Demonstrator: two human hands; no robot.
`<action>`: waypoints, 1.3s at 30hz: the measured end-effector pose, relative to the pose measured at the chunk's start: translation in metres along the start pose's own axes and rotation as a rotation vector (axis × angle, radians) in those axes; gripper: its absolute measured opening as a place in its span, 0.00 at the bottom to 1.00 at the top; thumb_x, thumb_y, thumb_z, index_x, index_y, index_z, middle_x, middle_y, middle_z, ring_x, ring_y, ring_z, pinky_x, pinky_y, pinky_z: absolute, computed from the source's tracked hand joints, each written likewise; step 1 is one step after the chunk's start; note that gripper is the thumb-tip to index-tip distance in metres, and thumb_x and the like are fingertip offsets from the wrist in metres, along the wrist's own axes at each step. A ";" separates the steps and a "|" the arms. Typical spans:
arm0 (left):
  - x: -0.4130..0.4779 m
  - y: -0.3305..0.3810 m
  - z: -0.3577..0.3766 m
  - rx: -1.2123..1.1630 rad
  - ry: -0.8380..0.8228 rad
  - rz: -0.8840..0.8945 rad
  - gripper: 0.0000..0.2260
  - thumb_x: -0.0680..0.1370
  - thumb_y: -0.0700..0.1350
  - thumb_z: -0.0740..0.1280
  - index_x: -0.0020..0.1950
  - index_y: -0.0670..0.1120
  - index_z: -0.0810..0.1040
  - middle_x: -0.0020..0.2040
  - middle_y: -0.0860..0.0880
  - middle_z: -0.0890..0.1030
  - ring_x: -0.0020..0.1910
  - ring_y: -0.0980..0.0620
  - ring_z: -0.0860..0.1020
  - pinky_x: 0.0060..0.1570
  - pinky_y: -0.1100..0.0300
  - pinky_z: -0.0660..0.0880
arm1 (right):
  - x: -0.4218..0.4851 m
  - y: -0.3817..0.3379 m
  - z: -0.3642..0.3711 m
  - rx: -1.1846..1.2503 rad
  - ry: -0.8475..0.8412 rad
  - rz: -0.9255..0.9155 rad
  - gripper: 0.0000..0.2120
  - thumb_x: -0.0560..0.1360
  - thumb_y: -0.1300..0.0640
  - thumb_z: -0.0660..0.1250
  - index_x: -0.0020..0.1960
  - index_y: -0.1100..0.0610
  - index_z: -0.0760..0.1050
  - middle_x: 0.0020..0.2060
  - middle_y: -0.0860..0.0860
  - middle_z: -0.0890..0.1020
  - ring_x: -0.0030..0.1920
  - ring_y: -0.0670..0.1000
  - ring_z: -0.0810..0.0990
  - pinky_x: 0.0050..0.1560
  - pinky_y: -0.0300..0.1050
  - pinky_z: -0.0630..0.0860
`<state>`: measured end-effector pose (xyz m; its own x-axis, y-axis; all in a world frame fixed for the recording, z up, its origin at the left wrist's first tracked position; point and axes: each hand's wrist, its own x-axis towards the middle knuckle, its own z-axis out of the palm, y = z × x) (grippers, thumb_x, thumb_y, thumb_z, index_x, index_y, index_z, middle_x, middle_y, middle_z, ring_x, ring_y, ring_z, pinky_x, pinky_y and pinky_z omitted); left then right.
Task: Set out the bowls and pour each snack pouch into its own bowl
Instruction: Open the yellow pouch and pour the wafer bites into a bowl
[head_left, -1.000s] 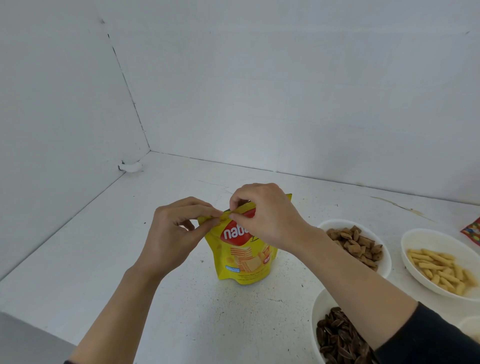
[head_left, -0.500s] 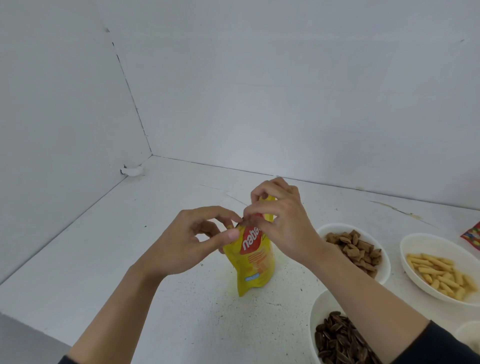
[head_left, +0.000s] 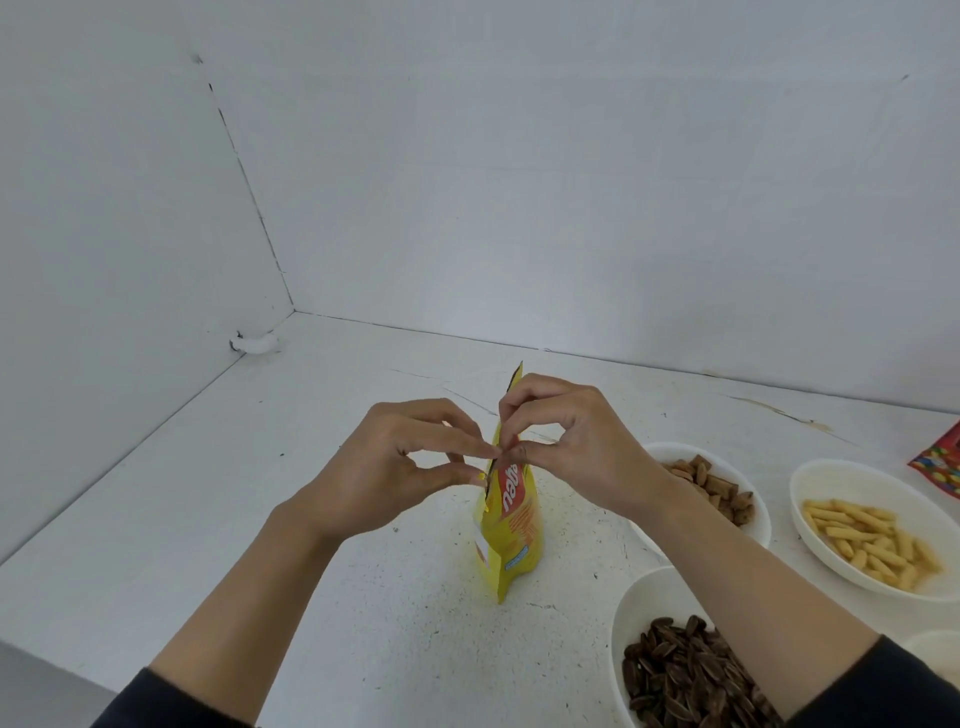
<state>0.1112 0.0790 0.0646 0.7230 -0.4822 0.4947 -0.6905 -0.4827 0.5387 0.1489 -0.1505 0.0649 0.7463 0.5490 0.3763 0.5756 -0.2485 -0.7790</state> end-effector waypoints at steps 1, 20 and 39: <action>0.001 -0.001 0.001 0.016 0.008 0.024 0.10 0.74 0.44 0.77 0.55 0.47 0.88 0.49 0.51 0.84 0.44 0.52 0.83 0.43 0.55 0.80 | 0.000 0.000 0.000 0.008 -0.002 0.009 0.05 0.69 0.65 0.78 0.39 0.58 0.85 0.44 0.48 0.80 0.47 0.50 0.80 0.51 0.38 0.76; 0.015 0.004 0.004 0.025 -0.044 0.133 0.08 0.73 0.41 0.78 0.52 0.43 0.86 0.48 0.50 0.84 0.43 0.59 0.82 0.45 0.67 0.78 | -0.007 0.006 -0.005 0.062 -0.016 0.008 0.03 0.69 0.63 0.79 0.41 0.58 0.86 0.45 0.50 0.80 0.49 0.53 0.81 0.55 0.50 0.78; 0.035 0.007 0.001 0.115 -0.279 0.179 0.03 0.78 0.43 0.73 0.50 0.46 0.86 0.49 0.56 0.82 0.47 0.57 0.81 0.44 0.58 0.78 | 0.000 0.004 -0.020 0.041 -0.204 0.061 0.04 0.71 0.63 0.77 0.46 0.59 0.85 0.49 0.50 0.79 0.52 0.49 0.80 0.55 0.33 0.73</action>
<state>0.1316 0.0586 0.0851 0.5673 -0.7402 0.3610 -0.8154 -0.4434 0.3722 0.1576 -0.1672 0.0715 0.6935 0.6855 0.2217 0.5145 -0.2558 -0.8185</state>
